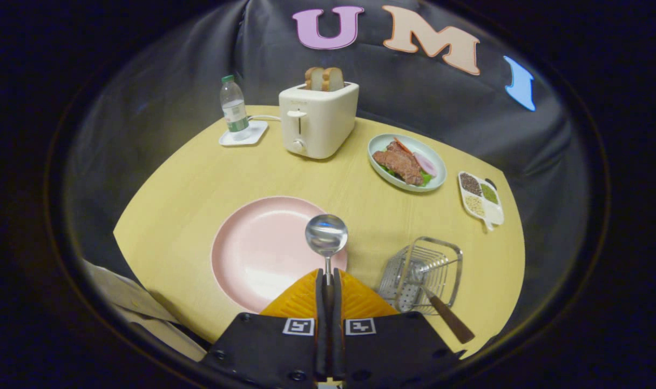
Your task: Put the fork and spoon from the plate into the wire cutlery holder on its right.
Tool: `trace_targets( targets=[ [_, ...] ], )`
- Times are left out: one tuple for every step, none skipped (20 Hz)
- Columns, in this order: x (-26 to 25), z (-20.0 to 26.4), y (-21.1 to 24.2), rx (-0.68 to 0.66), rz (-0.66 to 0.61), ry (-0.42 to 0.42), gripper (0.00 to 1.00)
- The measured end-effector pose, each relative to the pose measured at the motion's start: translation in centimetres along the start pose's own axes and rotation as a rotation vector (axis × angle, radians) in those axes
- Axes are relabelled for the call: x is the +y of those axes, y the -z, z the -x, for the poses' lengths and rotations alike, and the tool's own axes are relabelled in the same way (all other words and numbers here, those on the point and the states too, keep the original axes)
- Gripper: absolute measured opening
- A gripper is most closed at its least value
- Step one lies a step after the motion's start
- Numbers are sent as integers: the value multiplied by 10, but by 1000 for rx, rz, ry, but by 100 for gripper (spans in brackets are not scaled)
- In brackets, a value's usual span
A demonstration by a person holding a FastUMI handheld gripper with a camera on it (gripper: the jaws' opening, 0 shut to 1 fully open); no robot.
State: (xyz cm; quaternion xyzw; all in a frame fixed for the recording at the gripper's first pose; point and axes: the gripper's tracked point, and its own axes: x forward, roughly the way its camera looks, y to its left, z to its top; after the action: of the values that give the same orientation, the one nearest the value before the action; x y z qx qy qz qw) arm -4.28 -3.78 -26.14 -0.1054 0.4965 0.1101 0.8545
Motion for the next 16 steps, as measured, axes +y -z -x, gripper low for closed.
trace_targets(
  targets=[
    [-5,4,-1,4,6,2,7],
    [-12,7,0,10,9,8,7],
    [-20,11,0,14,9,16,7],
    [-22,14,0,16,6,21,7],
    [-29,17,1,19,1,28,7],
    [-40,19,1,23,-6,36,7],
    [-49,21,1,28,-11,48,7],
    [-56,23,4,39,-16,58,7],
    [-64,25,5,46,-19,70,7],
    [-72,26,8,56,-23,82,7],
    [-78,28,10,63,-30,93,7],
    [-83,29,12,70,-41,102,7],
    [-87,30,15,79,-55,104,7],
    [-90,31,17,87,-72,105,7],
    [-93,32,19,97,-88,105,8],
    [-95,32,22,106,-99,103,8]
  ],
)
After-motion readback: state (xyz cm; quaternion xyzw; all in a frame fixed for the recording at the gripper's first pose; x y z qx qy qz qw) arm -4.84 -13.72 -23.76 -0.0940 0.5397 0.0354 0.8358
